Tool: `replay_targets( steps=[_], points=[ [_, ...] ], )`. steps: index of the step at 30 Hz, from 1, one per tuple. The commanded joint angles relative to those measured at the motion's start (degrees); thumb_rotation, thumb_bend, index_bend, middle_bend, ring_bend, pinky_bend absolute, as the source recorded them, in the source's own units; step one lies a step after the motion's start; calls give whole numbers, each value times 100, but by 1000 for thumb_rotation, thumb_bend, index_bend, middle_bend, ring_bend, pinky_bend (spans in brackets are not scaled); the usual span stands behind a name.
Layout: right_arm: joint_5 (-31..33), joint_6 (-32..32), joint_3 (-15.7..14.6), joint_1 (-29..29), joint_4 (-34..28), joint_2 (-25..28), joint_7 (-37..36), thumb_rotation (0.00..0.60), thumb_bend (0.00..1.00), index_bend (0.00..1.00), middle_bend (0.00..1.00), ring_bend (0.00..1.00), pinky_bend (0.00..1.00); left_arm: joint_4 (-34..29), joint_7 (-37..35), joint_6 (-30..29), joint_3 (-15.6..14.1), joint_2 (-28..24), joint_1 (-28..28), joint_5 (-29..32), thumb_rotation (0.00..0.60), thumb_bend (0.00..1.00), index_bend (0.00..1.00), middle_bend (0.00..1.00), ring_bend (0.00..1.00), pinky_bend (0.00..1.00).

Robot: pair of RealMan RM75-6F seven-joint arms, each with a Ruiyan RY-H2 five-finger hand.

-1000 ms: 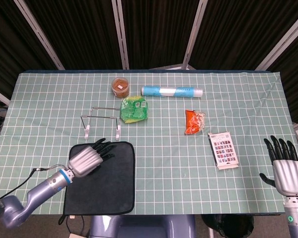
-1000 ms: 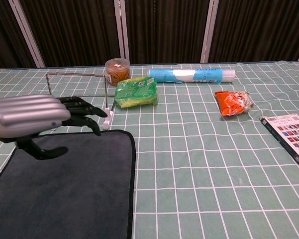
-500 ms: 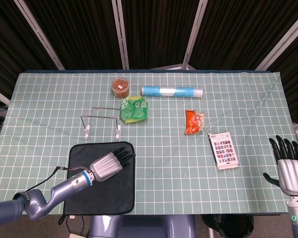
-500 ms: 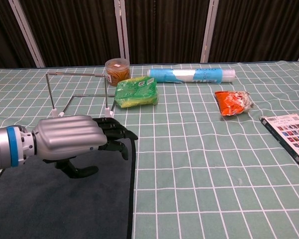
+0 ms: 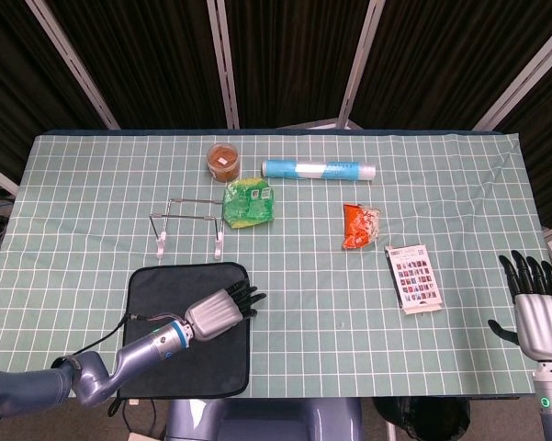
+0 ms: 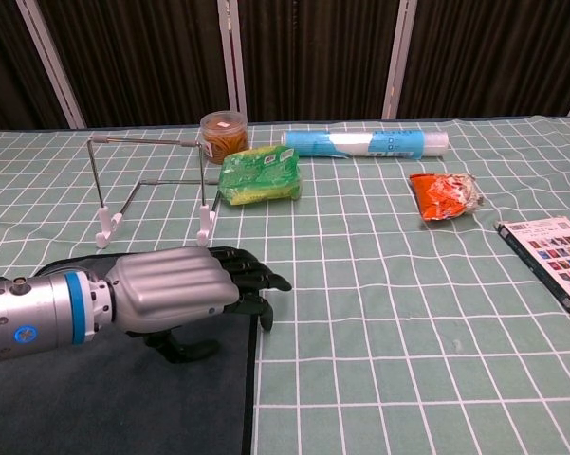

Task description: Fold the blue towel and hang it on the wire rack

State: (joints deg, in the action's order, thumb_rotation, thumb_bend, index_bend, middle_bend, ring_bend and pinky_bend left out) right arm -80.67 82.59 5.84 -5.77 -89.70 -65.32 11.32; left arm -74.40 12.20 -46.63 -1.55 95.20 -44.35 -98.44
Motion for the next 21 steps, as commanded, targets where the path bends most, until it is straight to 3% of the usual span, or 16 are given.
replay_targets(
  steps=[1,21],
  points=[
    [6,-3,4,-4,3,2,-10,600,0,0,0,0,0,57,-17,-32,-36,32,-15,29,600,531,264,0,0,0],
    [22,1,2,-4,-18,34,-77,600,0,0,0,0,0,141,-186,-253,-179,69,-44,159,600,532,378,0,0,0]
  ],
)
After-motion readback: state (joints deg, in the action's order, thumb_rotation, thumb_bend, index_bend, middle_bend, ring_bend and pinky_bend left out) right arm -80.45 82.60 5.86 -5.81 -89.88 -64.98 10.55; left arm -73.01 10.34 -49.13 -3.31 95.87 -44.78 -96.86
